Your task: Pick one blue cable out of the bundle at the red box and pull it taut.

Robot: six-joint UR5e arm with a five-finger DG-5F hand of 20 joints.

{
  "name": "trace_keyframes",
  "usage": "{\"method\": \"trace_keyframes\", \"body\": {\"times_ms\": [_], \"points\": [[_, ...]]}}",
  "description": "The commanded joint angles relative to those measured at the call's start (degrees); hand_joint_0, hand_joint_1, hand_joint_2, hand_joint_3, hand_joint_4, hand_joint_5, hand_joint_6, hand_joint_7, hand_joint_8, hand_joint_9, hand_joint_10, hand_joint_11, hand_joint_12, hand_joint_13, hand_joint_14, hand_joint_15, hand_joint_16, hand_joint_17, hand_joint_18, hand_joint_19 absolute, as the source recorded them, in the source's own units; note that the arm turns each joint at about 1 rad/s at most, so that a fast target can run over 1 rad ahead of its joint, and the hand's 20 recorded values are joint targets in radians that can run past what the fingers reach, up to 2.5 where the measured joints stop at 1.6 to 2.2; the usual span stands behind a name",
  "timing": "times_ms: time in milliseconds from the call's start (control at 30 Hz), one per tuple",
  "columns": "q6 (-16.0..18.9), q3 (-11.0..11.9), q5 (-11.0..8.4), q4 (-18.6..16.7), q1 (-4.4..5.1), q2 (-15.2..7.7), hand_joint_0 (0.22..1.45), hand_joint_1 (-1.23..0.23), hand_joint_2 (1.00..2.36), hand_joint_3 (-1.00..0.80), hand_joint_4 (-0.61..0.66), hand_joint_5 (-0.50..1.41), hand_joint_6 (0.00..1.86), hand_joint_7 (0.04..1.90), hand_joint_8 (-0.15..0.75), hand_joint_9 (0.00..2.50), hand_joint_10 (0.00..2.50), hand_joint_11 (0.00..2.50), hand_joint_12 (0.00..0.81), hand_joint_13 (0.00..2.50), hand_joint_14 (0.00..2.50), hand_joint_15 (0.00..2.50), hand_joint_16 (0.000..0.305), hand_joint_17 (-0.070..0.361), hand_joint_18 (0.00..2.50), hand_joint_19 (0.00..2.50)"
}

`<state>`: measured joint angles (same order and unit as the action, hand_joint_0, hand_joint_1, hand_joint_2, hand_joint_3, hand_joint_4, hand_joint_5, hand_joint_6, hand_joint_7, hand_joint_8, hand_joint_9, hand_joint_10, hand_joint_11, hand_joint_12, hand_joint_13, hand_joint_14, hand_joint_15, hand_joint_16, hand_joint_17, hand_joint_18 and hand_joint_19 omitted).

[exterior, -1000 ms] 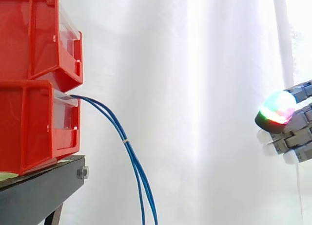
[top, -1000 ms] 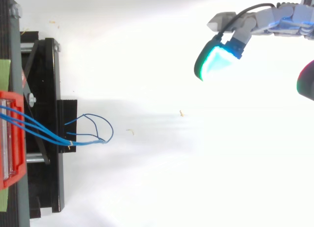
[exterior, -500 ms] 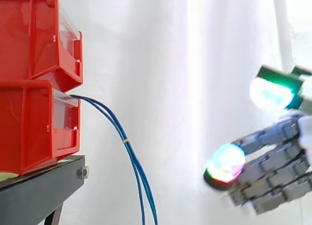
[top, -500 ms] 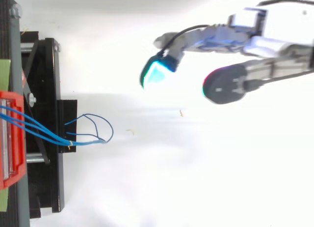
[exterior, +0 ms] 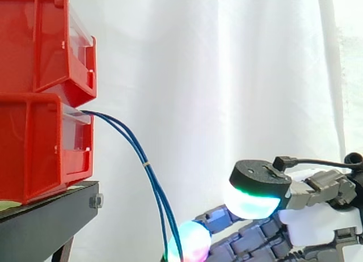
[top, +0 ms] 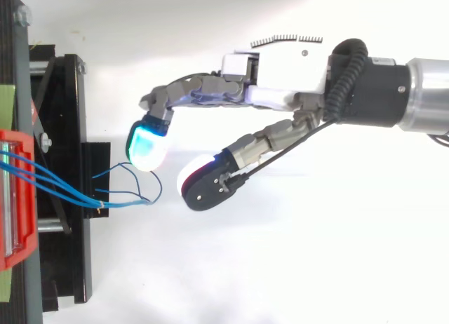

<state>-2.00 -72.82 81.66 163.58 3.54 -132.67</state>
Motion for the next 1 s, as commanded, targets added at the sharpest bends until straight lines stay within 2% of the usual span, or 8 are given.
{"method": "trace_keyframes", "body": {"times_ms": [0,167,233,400,500,667,700,967], "points": [[0.06,0.4,-0.1,-3.0,0.33,-0.48,0.54,-0.78,1.0,-0.5,0.2,-0.28,0.5,0.9,0.217,0.06,0.0,0.2,0.347,0.0,0.0,0.09,0.065,0.145,0.0,0.0],[0.06,0.4,-0.27,-4.32,0.68,-0.48,0.52,-0.75,1.0,-0.5,0.23,-0.26,0.5,0.9,0.246,0.14,0.0,0.23,0.359,0.0,0.0,0.11,0.065,0.146,0.0,0.0],[0.06,0.4,-0.97,-4.5,0.85,-0.48,0.52,-0.77,1.0,-0.5,0.24,-0.25,0.5,0.88,0.261,0.2,0.0,0.19,0.369,0.0,0.0,0.08,0.066,0.148,0.0,0.0],[-0.11,0.75,-1.24,-4.85,1.12,-0.48,0.54,-0.71,1.0,-0.5,0.25,-0.24,0.5,0.88,0.262,0.21,0.0,0.19,0.363,0.0,0.0,0.08,0.064,0.145,0.0,0.0],[-0.9,0.75,-2.2,-5.73,1.38,-1.01,0.53,-0.66,1.0,-0.5,0.25,-0.24,0.5,0.88,0.264,0.21,0.0,0.17,0.365,0.0,0.0,0.09,0.064,0.145,0.0,0.0],[0.59,4.53,-2.56,-6.87,1.47,-5.23,0.53,-0.61,1.0,-0.5,0.27,-0.22,0.5,0.89,0.279,0.26,0.0,0.18,0.369,0.0,0.0,0.09,0.063,0.143,0.0,0.0],[1.47,5.41,-2.73,-7.05,1.47,-5.32,0.53,-0.61,1.0,-0.5,0.27,-0.22,0.5,0.89,0.28,0.26,0.0,0.17,0.37,0.0,0.0,0.1,0.063,0.143,0.0,0.0],[1.65,6.73,-3.0,-6.7,1.64,-5.32,0.54,-0.6,1.0,-0.5,0.29,-0.2,0.5,0.97,0.283,0.28,0.0,0.18,0.366,0.01,0.0,0.09,0.063,0.141,0.0,0.0]]}}
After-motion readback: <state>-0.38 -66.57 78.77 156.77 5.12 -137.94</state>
